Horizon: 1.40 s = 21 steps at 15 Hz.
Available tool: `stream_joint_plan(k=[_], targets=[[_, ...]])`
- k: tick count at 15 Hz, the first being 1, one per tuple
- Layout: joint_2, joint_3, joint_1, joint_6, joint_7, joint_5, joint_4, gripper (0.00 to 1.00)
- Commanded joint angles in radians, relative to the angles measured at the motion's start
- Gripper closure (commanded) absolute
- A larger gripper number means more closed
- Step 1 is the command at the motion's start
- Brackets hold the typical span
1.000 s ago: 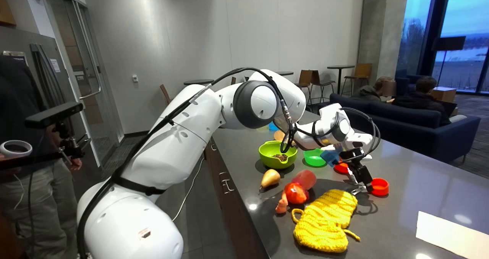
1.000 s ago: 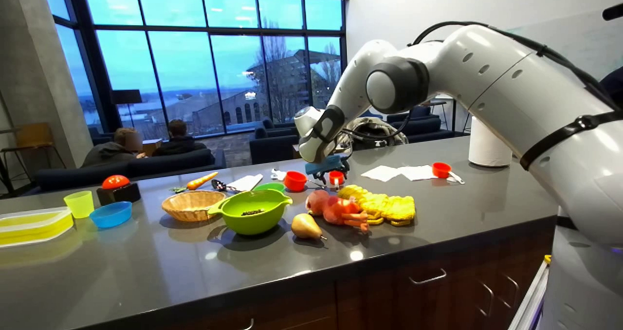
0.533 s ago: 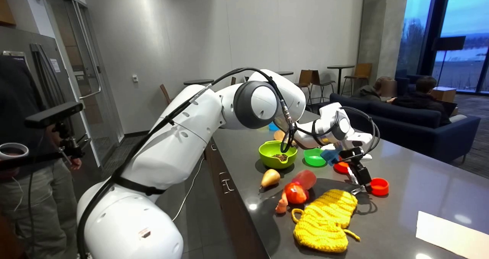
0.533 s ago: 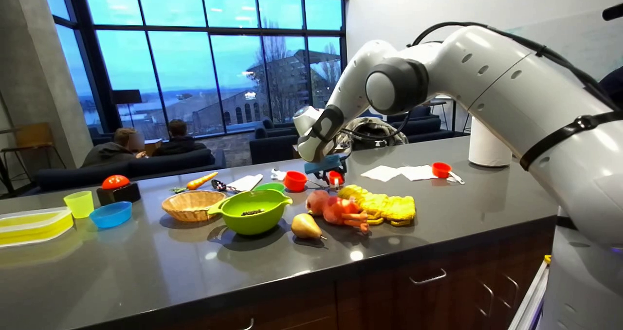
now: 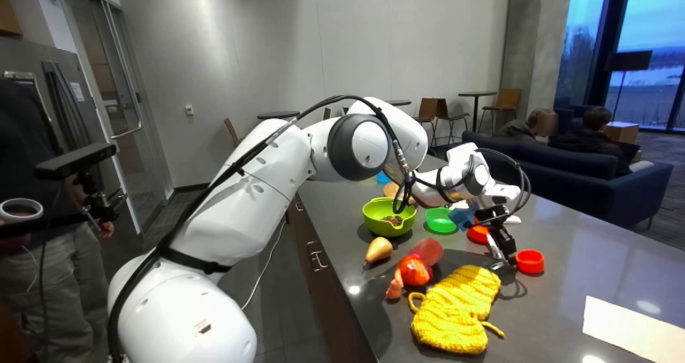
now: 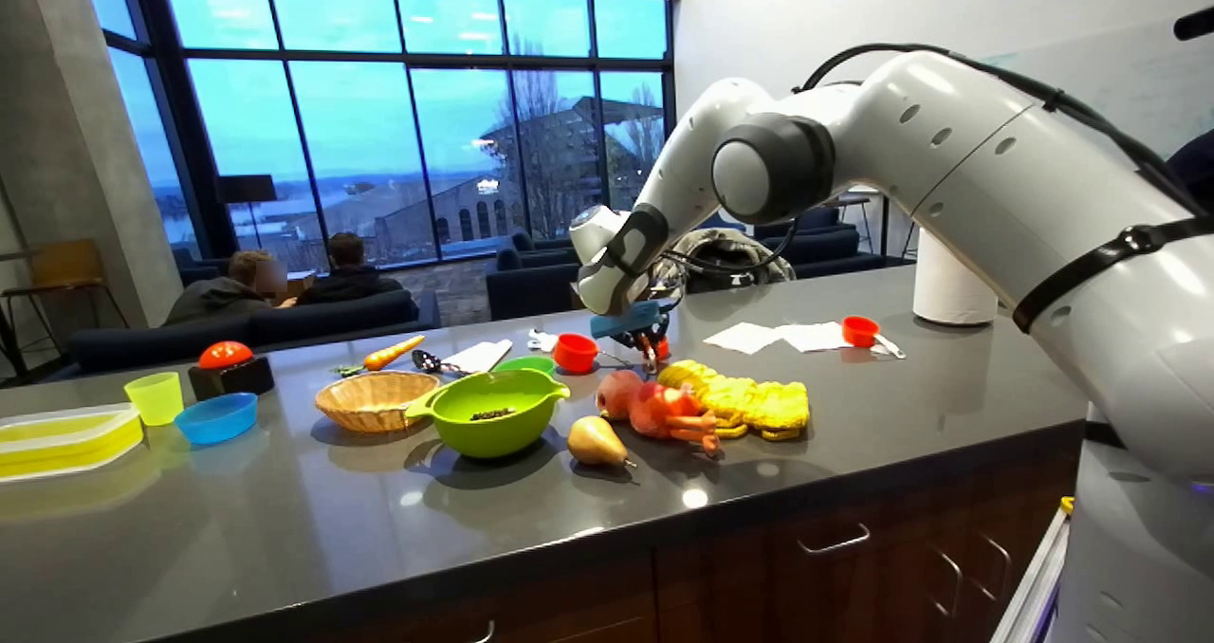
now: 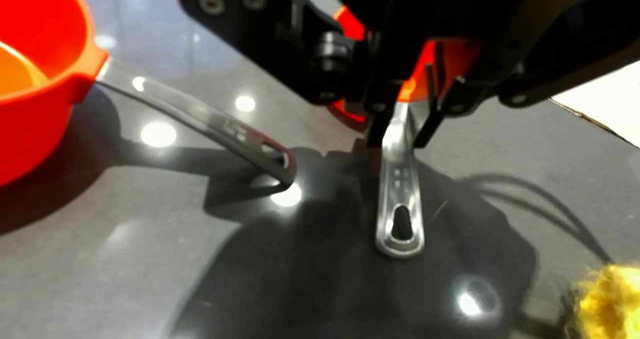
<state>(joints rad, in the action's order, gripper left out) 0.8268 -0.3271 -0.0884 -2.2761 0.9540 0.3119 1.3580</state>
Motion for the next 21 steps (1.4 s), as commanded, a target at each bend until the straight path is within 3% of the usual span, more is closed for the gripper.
stream_joint_plan(k=[1,13,21], targets=[[0.013,0.006,0.004,0.013,0.013,0.000,-0.028,0.96],[-0.028,0.005,0.024,-0.006,-0.070,0.020,-0.012,0.96],[-0.069,0.081,0.087,0.004,-0.253,-0.078,-0.006,0.96]])
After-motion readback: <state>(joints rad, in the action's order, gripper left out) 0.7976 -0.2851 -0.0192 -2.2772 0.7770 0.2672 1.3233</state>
